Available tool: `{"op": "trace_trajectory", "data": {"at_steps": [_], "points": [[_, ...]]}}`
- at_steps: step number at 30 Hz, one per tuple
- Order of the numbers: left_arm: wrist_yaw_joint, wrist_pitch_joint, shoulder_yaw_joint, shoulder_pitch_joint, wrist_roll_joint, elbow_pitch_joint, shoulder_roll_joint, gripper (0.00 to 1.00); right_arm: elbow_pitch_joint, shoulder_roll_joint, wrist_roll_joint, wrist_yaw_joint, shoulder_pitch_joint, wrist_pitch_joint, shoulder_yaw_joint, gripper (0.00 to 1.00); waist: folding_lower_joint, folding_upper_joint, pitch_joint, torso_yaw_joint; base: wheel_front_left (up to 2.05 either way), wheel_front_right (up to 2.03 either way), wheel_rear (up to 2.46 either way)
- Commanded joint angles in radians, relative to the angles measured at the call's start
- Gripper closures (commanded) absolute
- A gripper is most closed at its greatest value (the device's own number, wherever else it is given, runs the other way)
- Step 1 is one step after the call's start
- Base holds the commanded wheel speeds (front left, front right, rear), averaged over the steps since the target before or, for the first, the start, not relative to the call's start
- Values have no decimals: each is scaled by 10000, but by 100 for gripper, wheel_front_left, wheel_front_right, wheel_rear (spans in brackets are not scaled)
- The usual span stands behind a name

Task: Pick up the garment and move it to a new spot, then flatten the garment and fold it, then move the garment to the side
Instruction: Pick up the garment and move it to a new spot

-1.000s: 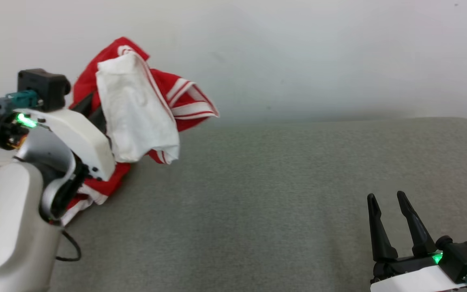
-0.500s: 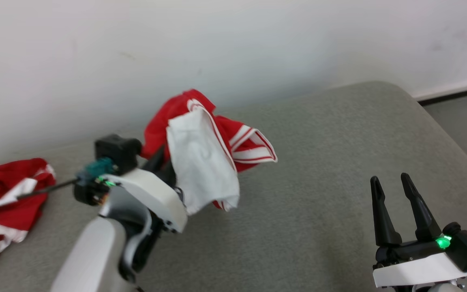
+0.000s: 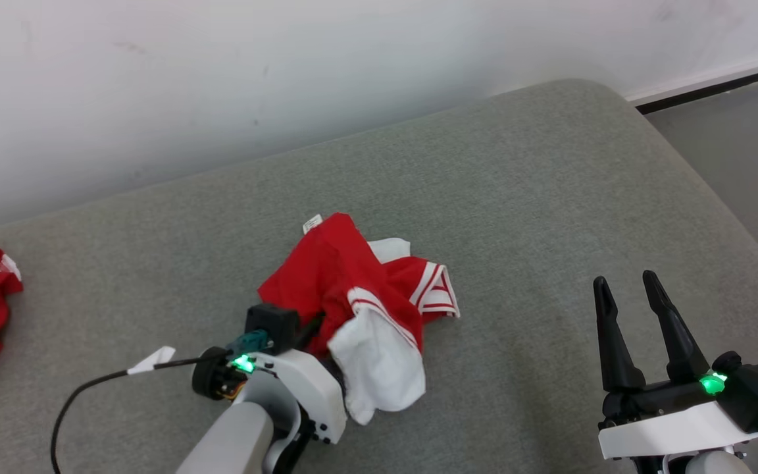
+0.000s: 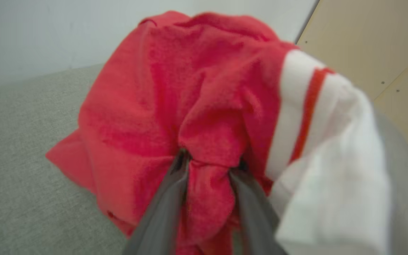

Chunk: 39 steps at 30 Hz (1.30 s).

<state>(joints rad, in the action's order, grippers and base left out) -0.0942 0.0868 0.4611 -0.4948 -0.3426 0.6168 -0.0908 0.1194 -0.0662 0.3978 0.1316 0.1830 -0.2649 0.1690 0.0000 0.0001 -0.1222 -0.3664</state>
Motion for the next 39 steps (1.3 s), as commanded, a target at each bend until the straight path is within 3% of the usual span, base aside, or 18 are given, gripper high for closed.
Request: {"op": "trace_trajectory", "data": {"at_steps": [1,8,16,23,30,35,39], "points": [[-55,183,53,-196,-106,212,17,0,39,-10,26,-18,109,9,-16,0,0,-1,-4,116,0,0,0],[-190,1031,265,-753,-344,1110,237,0,147,-26,-27,-18,-37,9,-113,0,0,-1,324,912,0,0,0],[-230,1454,231,-438,-604,715,51,0,213,-207,-101,-18,-379,9,-221,0,0,-1,1056,2047,0,0,0],[301,1629,-297,381,-795,-678,-644,0,127,-231,-113,-18,-622,9,-285,0,0,-1,1322,2713,0,0,0],[1268,1771,-1518,2049,-901,-2462,-1206,0,22,-196,-149,-18,-791,9,-322,0,0,-1,1390,2836,0,0,0],[1749,1774,-2710,3485,-511,-3900,-1110,0,-50,-211,-176,-18,-996,9,-535,0,0,-1,1440,2775,0,0,0],[1702,1777,-3361,4408,39,-4785,-787,0,-142,-202,-155,-18,-1379,9,-901,0,0,-1,1502,2808,0,0,0]]}}
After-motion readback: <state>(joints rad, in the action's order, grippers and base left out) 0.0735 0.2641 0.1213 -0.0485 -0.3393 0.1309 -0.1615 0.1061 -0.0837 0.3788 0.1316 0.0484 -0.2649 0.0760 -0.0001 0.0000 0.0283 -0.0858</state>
